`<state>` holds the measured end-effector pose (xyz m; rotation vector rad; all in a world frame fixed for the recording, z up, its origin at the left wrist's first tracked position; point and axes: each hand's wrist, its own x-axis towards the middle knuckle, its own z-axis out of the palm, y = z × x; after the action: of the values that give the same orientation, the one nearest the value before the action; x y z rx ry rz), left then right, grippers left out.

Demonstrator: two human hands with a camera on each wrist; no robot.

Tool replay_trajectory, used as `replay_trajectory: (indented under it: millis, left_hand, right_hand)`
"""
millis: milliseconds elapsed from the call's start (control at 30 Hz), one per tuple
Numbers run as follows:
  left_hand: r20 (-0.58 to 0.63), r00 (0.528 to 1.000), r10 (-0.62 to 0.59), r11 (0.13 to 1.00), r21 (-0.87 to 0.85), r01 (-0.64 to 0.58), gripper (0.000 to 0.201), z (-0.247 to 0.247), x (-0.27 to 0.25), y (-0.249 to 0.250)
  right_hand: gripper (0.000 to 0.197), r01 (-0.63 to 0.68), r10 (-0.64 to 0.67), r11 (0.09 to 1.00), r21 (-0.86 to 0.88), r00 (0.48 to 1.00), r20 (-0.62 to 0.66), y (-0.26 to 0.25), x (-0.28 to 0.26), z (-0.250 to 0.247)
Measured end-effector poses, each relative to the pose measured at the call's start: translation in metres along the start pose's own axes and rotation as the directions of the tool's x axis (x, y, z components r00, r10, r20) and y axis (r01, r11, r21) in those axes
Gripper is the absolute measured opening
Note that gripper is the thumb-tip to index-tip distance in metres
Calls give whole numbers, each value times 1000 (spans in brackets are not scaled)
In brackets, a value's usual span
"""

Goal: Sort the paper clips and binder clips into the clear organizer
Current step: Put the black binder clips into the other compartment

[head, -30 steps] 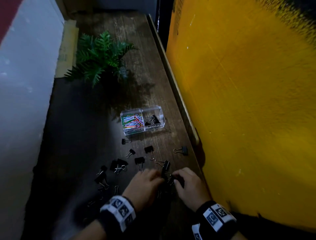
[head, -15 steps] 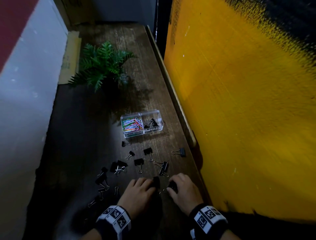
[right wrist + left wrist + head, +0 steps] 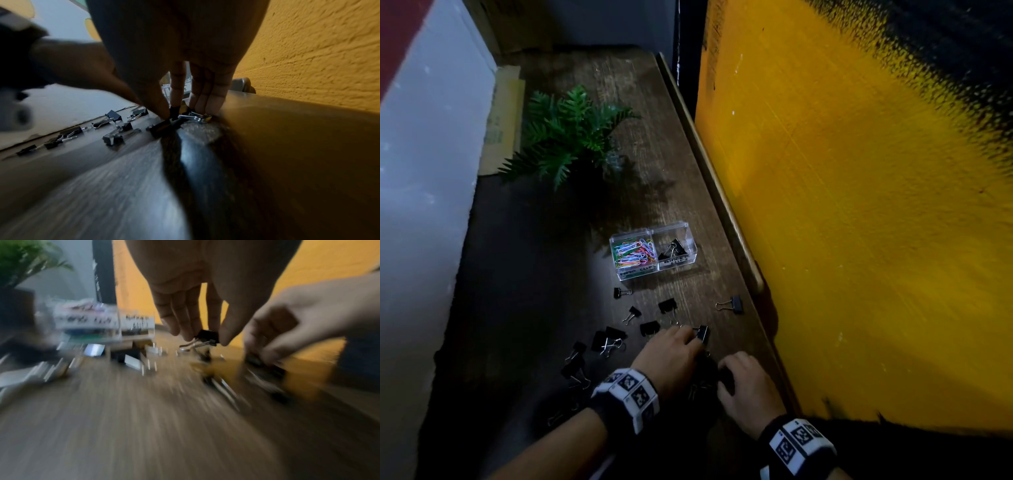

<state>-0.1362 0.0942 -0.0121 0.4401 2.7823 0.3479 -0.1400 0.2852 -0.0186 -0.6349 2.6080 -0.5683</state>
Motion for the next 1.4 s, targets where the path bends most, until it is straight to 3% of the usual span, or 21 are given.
replay_trajectory:
  millis: [133,233,367,533,633,767,867,967,1133,1267,1400]
  left_hand:
    - [-9,997,74,995,64,-73,30,-18,32,-4]
    - [83,989,126,987,88,-133,32,-26,49,-5]
    - [192,968,163,982,62,-178,32,-25,51,-7]
    - [180,974,141,989,8,-145,35,-21,49,-12]
    - [125,989,85,996,-37,-81,34,-20,43,-19]
    - [-131,991,-37,971,-238,5,29,-27,27,-35]
    - [-224,940,-257,922,-348,169,28,-46,20,-54]
    - [-326,859,-394,858,-465,217,21,-65,22,-76]
    - [-365,799,-478,825,-498,266,20,-93,45,-95]
    - [-334,811,-480,832,-465,302,21,-105,65,-98]
    - [-305,826,-473,856,-382,349,25,-112,82,-100]
  right_hand:
    - [36,-20,20,1000,0,1000,21,3,1,0]
    - [33,-11,11,1000,23,1000,15,6,2,0]
    - [22,2,4,997,75,996,-88,12,11,-10]
    - [16,60,-41,995,74,971,-236,-1,63,-49]
    - [16,121,-103,992,45,953,-286,-25,111,-75]
    - [15,194,-177,981,30,942,-286,-65,167,-97]
    - [9,184,-172,982,30,957,-231,-83,197,-96]
    - [6,116,-118,993,-27,982,-144,-89,212,-92]
    - [14,29,-44,991,-134,993,-110,-82,211,-94]
    - [11,77,-87,995,-59,979,-187,-66,200,-91]
    - [8,54,-23,992,112,963,-267,-44,175,-78]
